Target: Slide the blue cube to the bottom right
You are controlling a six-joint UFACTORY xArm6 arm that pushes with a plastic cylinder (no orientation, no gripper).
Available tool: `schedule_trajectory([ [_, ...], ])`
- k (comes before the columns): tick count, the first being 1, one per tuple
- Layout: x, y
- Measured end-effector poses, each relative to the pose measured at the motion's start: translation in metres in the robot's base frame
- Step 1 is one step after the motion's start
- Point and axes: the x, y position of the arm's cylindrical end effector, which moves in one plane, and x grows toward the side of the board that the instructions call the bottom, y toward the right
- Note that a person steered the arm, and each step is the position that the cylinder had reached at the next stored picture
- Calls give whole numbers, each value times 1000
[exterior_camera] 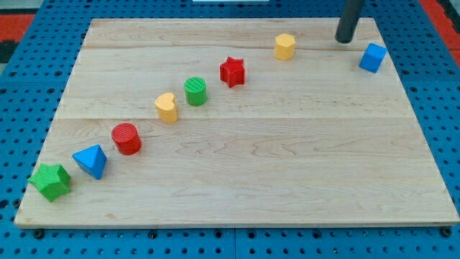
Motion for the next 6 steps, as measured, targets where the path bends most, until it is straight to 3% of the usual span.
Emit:
schedule_trajectory([
  [1,47,39],
  [3,185,-8],
  [4,204,-24],
  [5,190,-19],
  [6,206,23],
])
